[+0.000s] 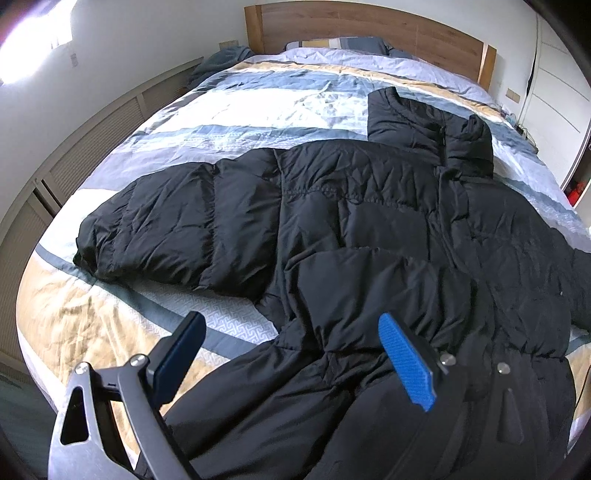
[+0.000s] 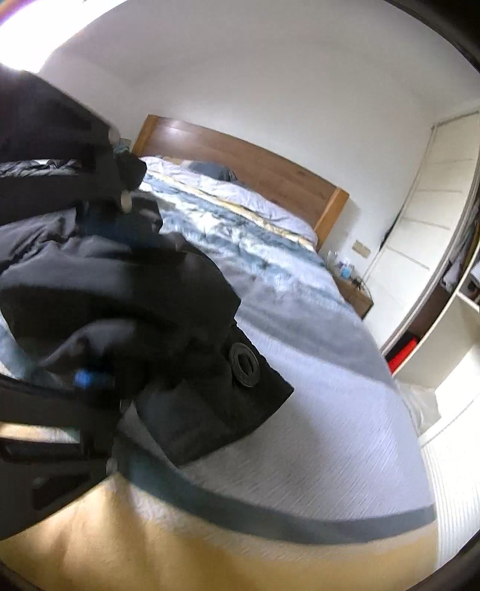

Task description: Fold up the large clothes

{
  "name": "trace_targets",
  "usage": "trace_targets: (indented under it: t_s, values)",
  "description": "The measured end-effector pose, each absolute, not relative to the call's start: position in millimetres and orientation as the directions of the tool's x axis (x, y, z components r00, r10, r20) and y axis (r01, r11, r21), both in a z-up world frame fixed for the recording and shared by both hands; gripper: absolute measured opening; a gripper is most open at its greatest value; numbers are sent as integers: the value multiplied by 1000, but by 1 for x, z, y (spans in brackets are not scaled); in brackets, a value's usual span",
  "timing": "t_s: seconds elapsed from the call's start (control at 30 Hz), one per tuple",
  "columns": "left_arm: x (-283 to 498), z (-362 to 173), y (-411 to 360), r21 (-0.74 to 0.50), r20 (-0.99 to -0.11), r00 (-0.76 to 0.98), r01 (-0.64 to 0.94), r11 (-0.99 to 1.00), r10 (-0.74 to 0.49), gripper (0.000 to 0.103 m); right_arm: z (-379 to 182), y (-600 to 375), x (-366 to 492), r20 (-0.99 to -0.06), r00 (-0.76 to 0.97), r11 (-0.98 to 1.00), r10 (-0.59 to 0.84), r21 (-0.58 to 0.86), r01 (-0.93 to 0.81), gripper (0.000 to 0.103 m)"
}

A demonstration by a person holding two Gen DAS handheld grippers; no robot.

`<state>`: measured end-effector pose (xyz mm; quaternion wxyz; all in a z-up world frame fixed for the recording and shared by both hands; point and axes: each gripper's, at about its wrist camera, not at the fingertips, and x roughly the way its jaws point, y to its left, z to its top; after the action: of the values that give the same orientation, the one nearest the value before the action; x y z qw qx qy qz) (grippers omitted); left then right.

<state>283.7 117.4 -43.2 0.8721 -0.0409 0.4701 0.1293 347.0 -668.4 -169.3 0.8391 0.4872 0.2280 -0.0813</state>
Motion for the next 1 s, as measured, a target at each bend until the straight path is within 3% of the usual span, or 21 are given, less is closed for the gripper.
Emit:
trace_targets:
  t_s: [0.1,0.23,0.73,1.0]
  values:
    - [276,-37,121,36,-823,538,-267,963,179,95,-151,-659,348,-435,894,547,109,777,312,23]
    - [265,-26,126,25,-807,562,-271,962,179,95,-118,-641,352,-389,909,595,150,770,232,20]
    - [211,19,158,-14,-729,660,-282,959,183,95,-22,-531,352,-297,887,709,354,704,-48,16]
    - [184,37,170,-28,-675,715,-270,963,181,95,7,-448,345,-322,817,760,478,619,-200,17]
